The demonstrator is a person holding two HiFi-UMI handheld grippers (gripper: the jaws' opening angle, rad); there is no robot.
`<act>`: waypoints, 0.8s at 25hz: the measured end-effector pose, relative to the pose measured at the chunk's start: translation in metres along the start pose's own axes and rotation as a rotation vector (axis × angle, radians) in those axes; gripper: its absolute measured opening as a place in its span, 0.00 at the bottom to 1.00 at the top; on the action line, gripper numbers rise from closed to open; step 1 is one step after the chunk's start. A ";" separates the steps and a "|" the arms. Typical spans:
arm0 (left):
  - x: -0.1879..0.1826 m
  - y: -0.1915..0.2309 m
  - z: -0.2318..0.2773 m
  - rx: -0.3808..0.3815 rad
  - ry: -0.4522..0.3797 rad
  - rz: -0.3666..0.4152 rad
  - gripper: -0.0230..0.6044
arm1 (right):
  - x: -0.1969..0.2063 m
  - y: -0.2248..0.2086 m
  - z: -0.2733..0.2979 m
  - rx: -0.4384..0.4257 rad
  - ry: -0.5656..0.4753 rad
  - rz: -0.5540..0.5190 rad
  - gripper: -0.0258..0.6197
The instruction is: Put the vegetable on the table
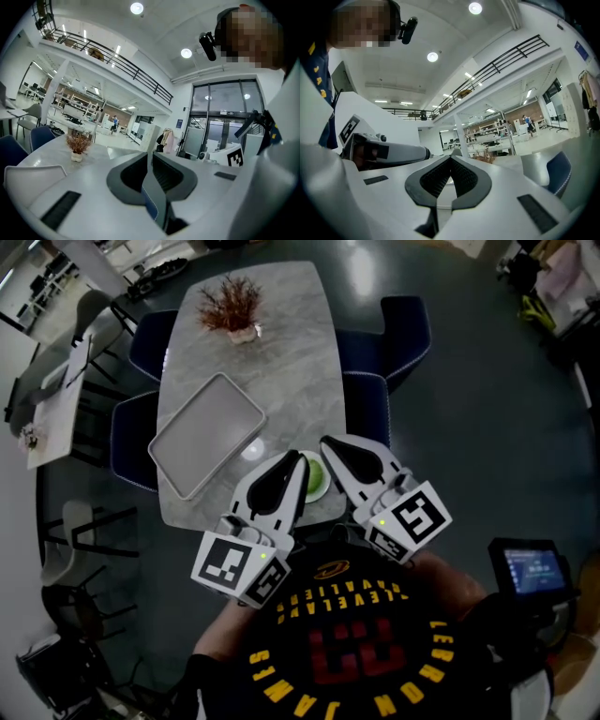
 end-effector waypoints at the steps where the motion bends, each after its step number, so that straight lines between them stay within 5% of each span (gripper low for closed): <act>1: -0.001 -0.003 0.000 0.001 0.000 0.005 0.10 | -0.006 0.002 -0.002 0.003 -0.015 -0.012 0.05; 12: -0.006 -0.025 0.004 0.019 -0.010 0.101 0.10 | -0.018 0.009 -0.019 -0.001 -0.090 -0.082 0.05; 20: -0.001 -0.025 0.008 0.015 0.006 0.079 0.10 | -0.013 0.006 -0.021 -0.010 -0.085 -0.057 0.05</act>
Point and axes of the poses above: the fingertips, and each gripper's own axes: z forward along the fingers, y to its left, x out of its underside, the point moved 5 cm from there along -z, backward along the fingers, and after that the axes turned 5 degrees about z, right-handed, at the moved point
